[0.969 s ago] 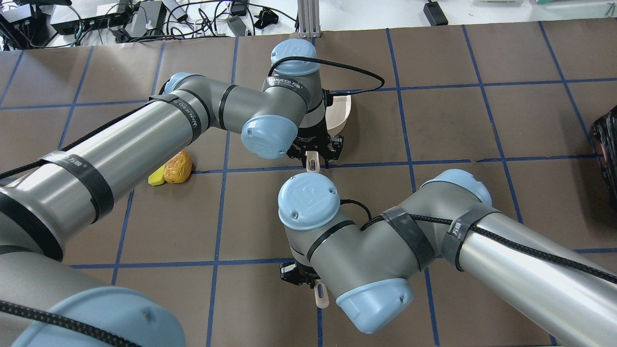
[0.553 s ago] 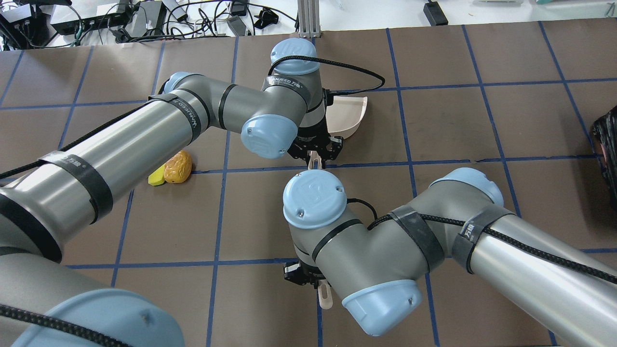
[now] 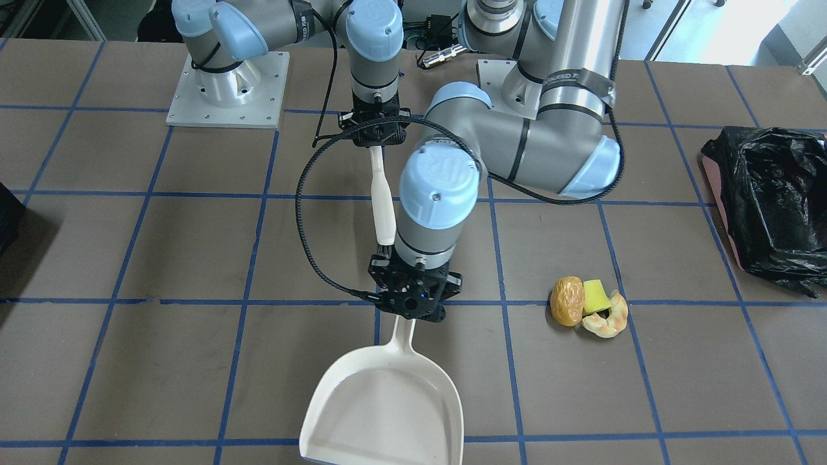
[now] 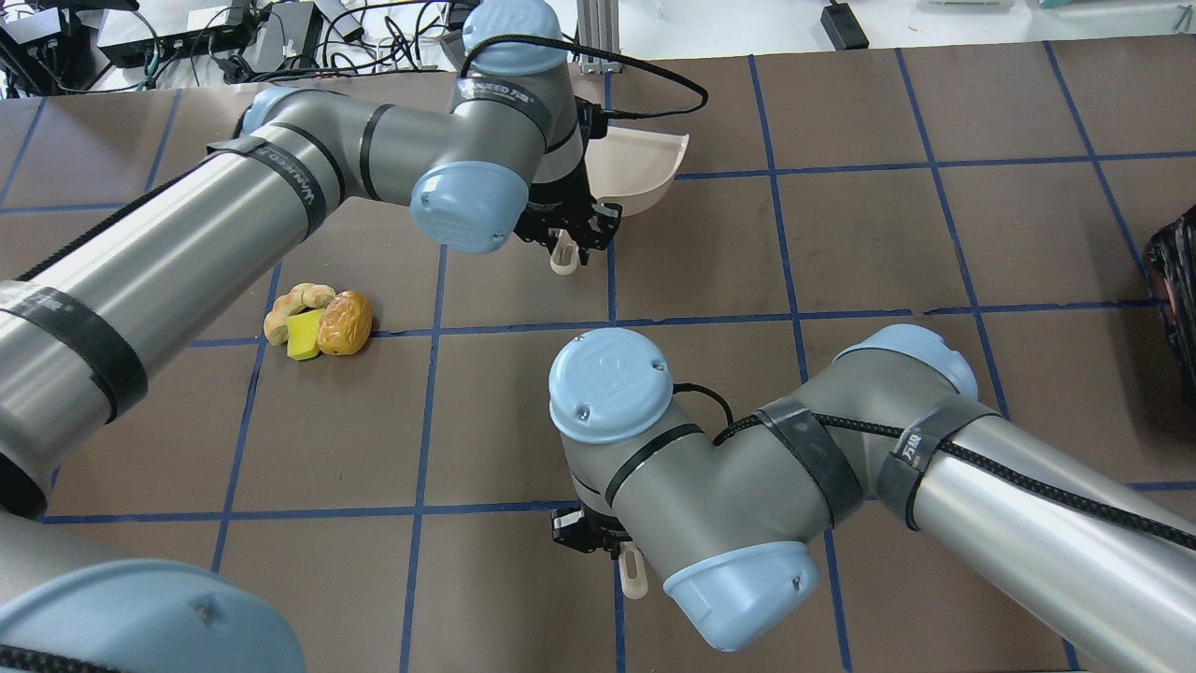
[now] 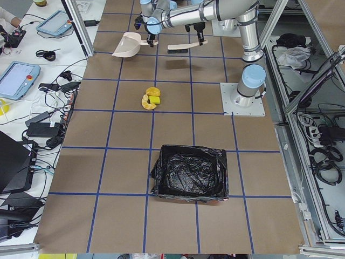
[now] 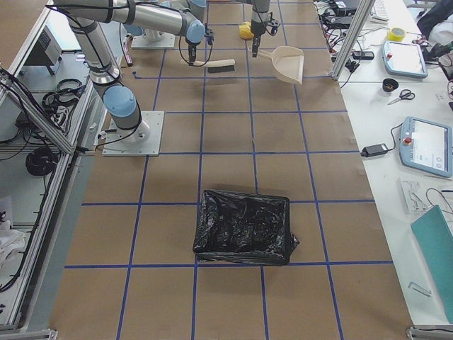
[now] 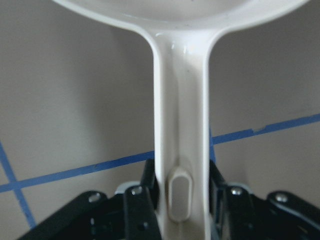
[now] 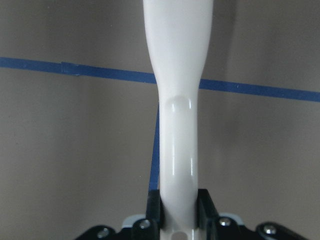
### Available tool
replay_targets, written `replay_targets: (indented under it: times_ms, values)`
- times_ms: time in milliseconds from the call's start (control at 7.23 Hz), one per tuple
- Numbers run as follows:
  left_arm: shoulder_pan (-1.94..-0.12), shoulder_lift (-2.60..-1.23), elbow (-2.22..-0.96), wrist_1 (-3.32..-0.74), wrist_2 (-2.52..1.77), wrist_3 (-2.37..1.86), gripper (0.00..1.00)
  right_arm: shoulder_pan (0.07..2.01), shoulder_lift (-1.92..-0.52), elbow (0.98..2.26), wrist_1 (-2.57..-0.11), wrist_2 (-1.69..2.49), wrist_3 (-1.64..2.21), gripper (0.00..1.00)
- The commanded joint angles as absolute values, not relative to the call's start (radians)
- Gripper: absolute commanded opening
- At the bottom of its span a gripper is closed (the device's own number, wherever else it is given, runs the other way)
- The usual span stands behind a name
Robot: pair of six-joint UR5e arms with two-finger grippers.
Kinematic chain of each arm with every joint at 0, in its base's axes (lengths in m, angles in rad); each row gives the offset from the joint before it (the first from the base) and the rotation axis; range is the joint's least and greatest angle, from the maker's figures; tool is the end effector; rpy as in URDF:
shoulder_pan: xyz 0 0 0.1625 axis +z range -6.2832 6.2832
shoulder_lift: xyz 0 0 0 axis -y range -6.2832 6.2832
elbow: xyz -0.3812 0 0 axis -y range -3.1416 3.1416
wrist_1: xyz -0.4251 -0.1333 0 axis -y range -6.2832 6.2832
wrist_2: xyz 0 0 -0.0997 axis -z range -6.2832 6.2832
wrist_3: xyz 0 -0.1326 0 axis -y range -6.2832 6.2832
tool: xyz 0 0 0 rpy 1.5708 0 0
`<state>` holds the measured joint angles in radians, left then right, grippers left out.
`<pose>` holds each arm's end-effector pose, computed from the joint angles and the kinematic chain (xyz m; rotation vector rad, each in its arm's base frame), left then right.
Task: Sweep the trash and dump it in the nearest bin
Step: 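Lift the dustpan with the left gripper and carry it toward the trash pile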
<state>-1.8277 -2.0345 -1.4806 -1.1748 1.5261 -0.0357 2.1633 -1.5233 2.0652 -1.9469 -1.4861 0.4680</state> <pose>-0.3046 -0.6116 0.2181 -0.3423 -3.0750 0.0243 0.3761 -0.2999 0.1773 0.1830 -3.1118 -0.2902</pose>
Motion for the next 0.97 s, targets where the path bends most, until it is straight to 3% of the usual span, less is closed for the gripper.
replay_targets:
  times_ms: [0,830]
  values:
    - [-1.662,-1.999,-1.460,-1.207,1.540,0.200,0.00,2.164,-1.523,2.065,-1.950,-1.486,0.469,0.06]
    - [-1.046,-1.859,-1.480,-1.445,1.638,1.305,0.00,2.166,-1.482,1.991,-1.956,-1.476,0.549,0.00]
